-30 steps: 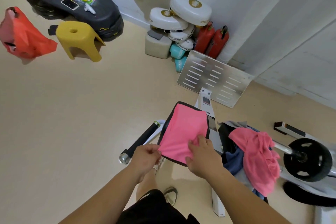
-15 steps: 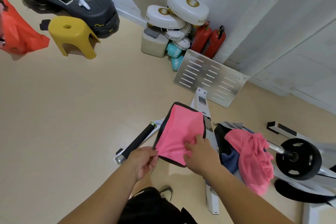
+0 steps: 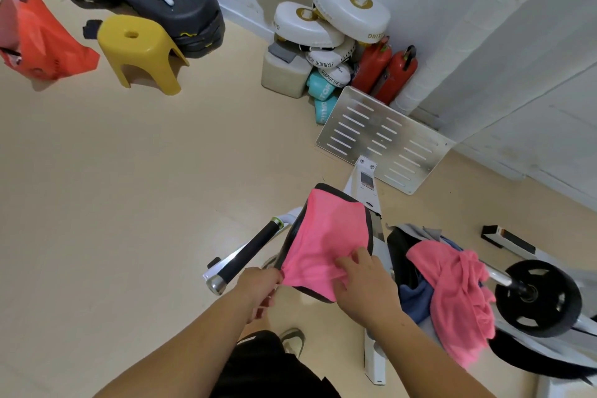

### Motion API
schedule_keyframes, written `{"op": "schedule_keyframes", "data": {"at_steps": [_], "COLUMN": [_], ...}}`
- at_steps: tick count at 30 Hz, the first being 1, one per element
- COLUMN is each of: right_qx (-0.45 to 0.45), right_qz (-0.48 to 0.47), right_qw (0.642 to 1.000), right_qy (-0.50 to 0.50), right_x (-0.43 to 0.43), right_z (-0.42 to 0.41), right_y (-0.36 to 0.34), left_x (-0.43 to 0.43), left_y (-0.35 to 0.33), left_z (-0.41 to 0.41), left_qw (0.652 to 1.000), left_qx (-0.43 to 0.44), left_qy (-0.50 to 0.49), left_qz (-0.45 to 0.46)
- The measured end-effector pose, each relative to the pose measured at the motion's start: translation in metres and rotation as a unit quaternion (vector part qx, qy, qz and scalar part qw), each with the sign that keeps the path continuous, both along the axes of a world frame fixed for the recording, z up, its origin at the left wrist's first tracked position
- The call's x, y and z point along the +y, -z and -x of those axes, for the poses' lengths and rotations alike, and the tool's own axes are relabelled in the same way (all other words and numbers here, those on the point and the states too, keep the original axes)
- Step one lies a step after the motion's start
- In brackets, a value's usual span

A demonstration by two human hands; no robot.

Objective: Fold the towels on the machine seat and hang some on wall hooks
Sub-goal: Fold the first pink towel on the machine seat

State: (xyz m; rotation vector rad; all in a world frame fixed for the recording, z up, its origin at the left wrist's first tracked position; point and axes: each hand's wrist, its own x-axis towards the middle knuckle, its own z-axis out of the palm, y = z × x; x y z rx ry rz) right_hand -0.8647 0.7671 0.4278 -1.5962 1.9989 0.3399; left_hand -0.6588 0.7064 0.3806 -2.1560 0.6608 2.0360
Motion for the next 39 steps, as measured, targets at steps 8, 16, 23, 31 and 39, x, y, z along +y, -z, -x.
{"op": "schedule_keyframes", "data": {"at_steps": [8,16,23,31,39], "right_qx": [-0.002,0.060,-0.016,-0.044,-0.052], "right_qz": [0.012,0.084,0.015,0.014,-0.004], "right_qw": [1.000,0.993,0.999,0.999,0.999], "right_qy": [0.004,-0.051,-0.031,0.000,0.013], "right_x": [-0.009,-0.023,-0.003,-0.016,-0.028], "right_z": [0.002,-0.002,-0.003,0.004,0.010], "right_y": [-0.001,-0.002,0.014,0.010,0.008], "left_x": [0.005,-0.015,-0.007,-0.002,-0.010], "left_y": [-0.003,0.005,0.013,0.017,0.006], "left_z": [0.026,0.034,0.024,0.036,0.032], "left_qw": [0.936,0.926,0.937,0.976,0.964], "left_qx": [0.004,-0.012,-0.010,0.030,0.074], "left_qy": [0.119,0.171,0.128,0.016,0.104], "left_qz": [0.333,0.336,0.323,0.215,0.235]}}
